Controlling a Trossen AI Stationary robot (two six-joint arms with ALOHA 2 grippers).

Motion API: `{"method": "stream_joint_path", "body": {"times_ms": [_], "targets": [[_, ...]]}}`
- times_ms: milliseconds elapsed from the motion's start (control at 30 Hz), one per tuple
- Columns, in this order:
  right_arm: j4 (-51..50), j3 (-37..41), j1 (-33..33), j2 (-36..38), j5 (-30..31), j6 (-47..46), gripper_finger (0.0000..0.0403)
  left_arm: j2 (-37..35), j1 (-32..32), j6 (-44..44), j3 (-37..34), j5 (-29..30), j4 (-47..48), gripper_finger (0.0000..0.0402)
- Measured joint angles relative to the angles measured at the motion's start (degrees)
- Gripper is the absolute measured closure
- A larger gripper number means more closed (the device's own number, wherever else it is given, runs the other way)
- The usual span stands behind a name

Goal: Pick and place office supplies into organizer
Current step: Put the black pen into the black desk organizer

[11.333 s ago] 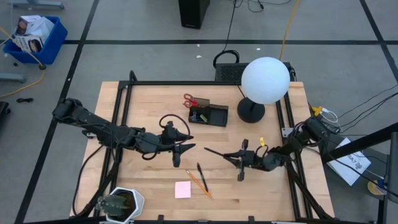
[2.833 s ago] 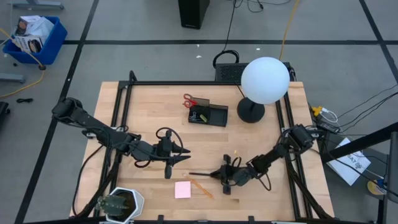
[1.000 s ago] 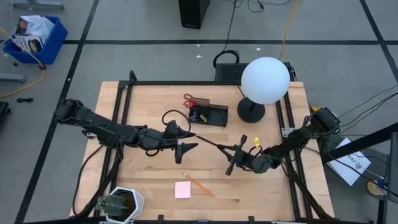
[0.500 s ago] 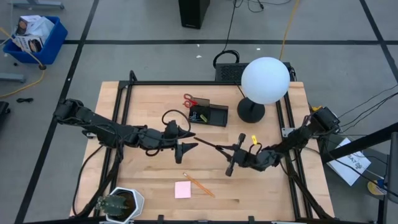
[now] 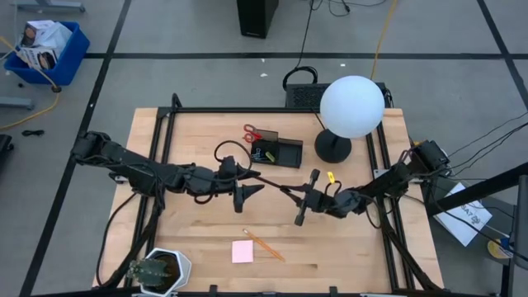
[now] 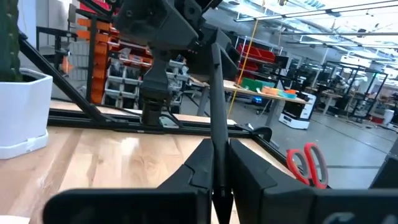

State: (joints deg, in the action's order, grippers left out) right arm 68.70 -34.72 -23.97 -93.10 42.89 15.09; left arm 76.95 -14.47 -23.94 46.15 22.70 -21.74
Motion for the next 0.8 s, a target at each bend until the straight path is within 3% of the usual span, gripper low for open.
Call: {"method": "stream_joint_path", "body": {"times_ms": [500, 800], "targets": [[-0.2, -1.4, 2.4, 0.0, -5.5, -2.4, 0.0379, 0.0, 0.3, 1.4, 0.0, -0.1, 0.0, 0.0171], [-0.2, -1.4, 2.4, 0.0, -5.5, -2.5, 0.0379, 0.0, 0.3, 1.5, 0.0, 0.0, 0.0, 0.0291]]}}
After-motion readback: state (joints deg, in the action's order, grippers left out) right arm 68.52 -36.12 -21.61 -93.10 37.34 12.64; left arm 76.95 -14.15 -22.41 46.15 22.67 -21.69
